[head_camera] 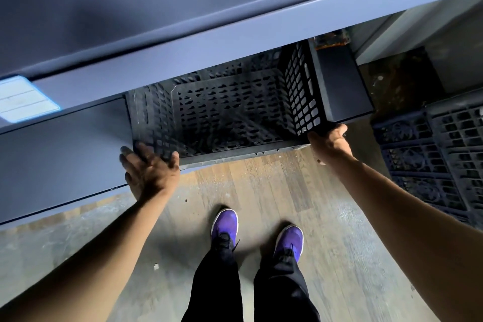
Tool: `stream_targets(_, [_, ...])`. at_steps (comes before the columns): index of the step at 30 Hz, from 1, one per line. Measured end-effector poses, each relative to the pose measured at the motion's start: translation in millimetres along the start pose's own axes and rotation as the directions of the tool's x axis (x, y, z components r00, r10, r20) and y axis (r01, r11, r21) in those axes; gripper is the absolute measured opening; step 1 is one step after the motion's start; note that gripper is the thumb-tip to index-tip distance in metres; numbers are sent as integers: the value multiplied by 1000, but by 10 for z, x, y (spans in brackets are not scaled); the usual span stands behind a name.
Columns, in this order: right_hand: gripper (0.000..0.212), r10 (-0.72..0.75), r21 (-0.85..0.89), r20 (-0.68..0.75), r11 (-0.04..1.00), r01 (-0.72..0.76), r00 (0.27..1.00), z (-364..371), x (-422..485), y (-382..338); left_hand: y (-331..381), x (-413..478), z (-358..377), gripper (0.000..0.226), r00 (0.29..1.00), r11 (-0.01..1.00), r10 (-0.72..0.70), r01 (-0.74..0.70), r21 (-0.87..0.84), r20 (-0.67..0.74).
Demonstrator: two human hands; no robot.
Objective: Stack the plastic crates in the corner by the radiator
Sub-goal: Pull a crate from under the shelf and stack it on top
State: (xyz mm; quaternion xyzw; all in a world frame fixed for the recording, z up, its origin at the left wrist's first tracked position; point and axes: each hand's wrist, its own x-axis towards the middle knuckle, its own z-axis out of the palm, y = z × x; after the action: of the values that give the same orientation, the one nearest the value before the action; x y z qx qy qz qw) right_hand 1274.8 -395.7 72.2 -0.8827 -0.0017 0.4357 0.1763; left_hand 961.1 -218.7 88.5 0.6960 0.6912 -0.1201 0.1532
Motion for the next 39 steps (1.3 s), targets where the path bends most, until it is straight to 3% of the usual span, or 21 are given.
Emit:
stream_targets(4, [91,24,54,53,998,-27,998,-23,153,-39,38,117,2,102,989,978,-127,137,-158,73])
stream_targets(6, [70,51,159,22,986,-54,998,-41,202,-52,50,192,-16,101,979,961,-173,192,-201,107])
stream_targets(9, [35,24,238,-89,971,-3,996,-52,204,-74,12,305,-57,79,967,945,-224,246,-214,123])
stream_targets(12, [29,36,264,-135,964,1,990,-33,132,-48,-28,326,-93,66,960,939,-249,271,-210,128])
stream_targets(16, [21,83,145,-177,988,-58,981,-6,-56,152,-140,251,-81,68,957,945,-254,276,-178,140])
stream_targets(18, [21,112,83,-203,992,-97,973,-7,-123,285,-206,208,-57,68,962,956,-226,249,-156,150])
stream_targets(21, [39,87,36,-222,996,-81,971,-12,-97,417,-272,209,-29,57,971,965,-191,213,-154,147])
stream_targets(27, [47,-3,47,-129,999,9,992,-45,-43,293,-304,342,-12,36,968,928,-221,246,-281,116])
stream_targets(33, [53,7,212,-108,977,16,994,3,-154,457,-388,278,-115,29,968,910,-232,250,-332,94])
stream_targets(39, [44,48,317,-106,948,-12,993,-129,-587,688,-478,-35,-264,25,989,925,-142,148,-349,43])
